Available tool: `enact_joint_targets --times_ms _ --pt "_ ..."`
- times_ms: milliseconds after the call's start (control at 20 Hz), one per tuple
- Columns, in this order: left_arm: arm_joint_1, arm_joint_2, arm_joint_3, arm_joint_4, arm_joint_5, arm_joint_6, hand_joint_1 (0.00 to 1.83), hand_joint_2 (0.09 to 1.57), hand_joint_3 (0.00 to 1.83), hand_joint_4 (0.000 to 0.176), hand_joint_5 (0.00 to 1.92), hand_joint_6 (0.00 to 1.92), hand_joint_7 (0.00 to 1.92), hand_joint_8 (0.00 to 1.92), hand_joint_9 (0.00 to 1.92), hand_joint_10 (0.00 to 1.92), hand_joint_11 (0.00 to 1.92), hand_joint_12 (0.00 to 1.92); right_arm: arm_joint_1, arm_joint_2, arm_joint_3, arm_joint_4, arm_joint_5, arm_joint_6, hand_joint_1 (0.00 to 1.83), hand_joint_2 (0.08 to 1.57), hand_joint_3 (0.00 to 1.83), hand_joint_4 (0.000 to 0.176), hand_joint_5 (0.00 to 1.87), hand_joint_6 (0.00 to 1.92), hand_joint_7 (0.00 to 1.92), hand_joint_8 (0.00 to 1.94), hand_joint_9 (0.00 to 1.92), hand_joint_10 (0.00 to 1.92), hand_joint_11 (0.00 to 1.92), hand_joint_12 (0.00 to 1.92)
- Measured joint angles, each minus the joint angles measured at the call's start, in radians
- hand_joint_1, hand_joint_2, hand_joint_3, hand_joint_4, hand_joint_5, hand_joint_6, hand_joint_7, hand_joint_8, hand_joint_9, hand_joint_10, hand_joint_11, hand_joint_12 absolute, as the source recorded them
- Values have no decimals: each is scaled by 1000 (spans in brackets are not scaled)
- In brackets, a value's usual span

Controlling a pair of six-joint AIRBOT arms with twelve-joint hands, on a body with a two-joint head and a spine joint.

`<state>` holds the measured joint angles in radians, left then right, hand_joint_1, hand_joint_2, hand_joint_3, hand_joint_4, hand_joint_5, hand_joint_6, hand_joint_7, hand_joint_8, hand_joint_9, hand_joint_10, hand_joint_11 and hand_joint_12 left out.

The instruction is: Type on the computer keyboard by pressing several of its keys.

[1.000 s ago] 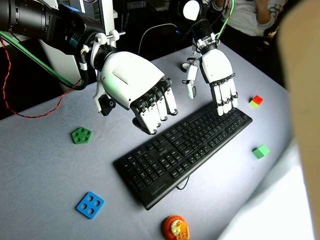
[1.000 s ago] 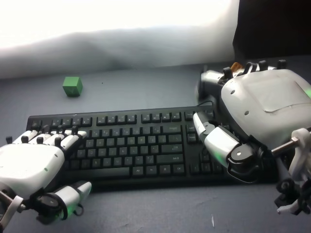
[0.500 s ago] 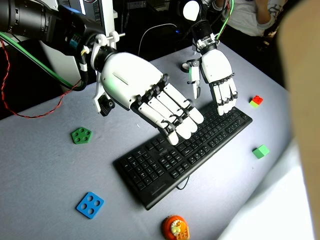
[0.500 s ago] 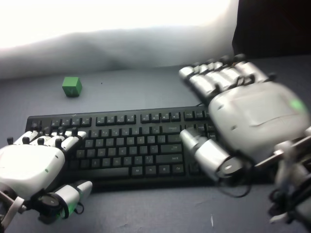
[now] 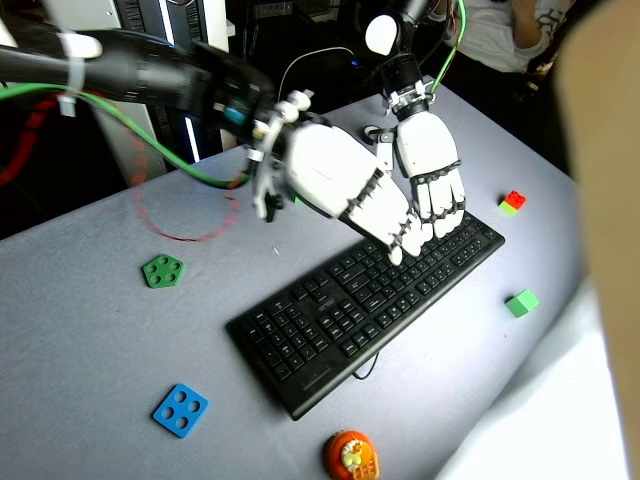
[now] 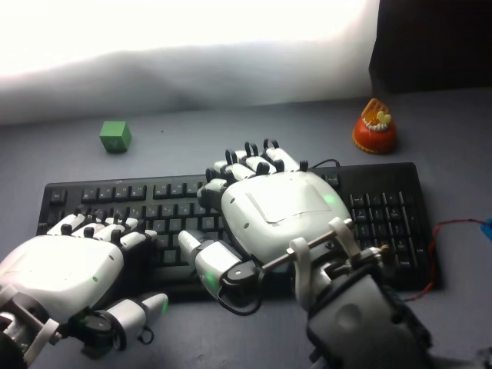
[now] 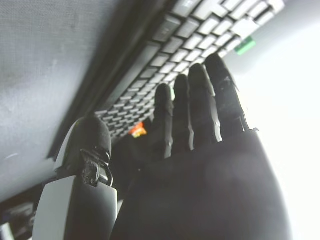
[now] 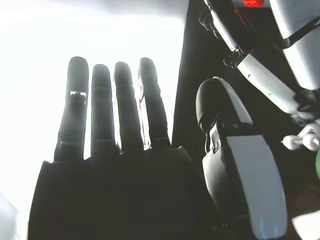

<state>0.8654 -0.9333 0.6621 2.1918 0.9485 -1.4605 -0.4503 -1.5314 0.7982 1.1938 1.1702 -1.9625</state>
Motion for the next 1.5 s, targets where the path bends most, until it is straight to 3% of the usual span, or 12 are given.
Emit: enact_joint_targets --times_ms 150,300,500,600,700,800,950,1000,1150,1250,1400,1500 --pt "17 -1 4 0 8 0 272 1421 2 0 235 2 230 7 208 8 0 568 -1 -59 68 -5 -8 10 245 1382 1 0 458 90 407 23 282 84 0 985" --pt "25 -5 9 5 12 -5 298 1406 0 0 280 11 320 15 295 25 0 809 -20 -101 127 -23 -25 33 239 1377 0 0 480 102 535 47 415 151 0 1256" --pt "25 -5 11 16 25 -7 395 1376 0 0 362 26 461 26 393 40 0 1035 -42 -135 187 -2 -35 47 333 1339 0 0 478 241 683 34 331 816 0 1514" --pt "25 -5 11 20 29 -11 372 1376 0 0 383 26 486 23 397 35 0 1021 -40 -143 201 -9 -32 48 322 1336 0 0 475 340 675 32 259 925 0 1545" --pt "25 -5 11 21 32 -11 373 1375 0 0 529 71 485 12 395 26 0 972 -48 -147 204 -20 -29 48 286 1342 1 0 633 470 656 17 233 849 0 1544" --pt "25 -5 11 23 36 -12 375 1375 0 0 635 85 508 11 391 18 0 891 -56 -148 208 -33 -30 50 261 1351 1 0 579 538 682 16 274 729 0 1472" --pt "25 -5 11 26 42 -14 395 1359 0 1 396 2 595 22 446 28 0 929 -59 -150 212 -43 -30 51 267 1355 1 0 281 430 743 28 392 789 0 1416" --pt "25 -5 11 26 41 -14 373 1361 0 10 370 0 617 22 473 34 0 958 -59 -150 215 -46 -31 51 243 1358 1 0 366 408 642 5 305 851 0 1482" --pt "29 -5 11 29 43 -15 283 1389 3 0 688 74 603 2 480 16 0 922 -58 -150 215 -37 -35 51 248 1346 0 0 623 516 478 0 128 732 0 1523" --pt "29 -5 11 30 50 -22 335 1388 0 0 831 59 564 1 427 3 0 801 -50 -150 216 -5 -44 51 268 1335 0 0 582 569 672 42 288 607 0 1423" --pt "29 -5 11 30 56 -23 343 1382 0 0 450 0 641 22 509 32 0 861 -44 -147 220 -12 -43 49 246 1343 1 0 273 499 803 72 431 748 0 1468" --pt "33 -5 11 31 53 -23 332 1388 1 0 405 11 594 10 565 39 0 1078 -44 -145 221 -19 -43 48 235 1351 2 0 414 535 679 14 373 772 0 1558"
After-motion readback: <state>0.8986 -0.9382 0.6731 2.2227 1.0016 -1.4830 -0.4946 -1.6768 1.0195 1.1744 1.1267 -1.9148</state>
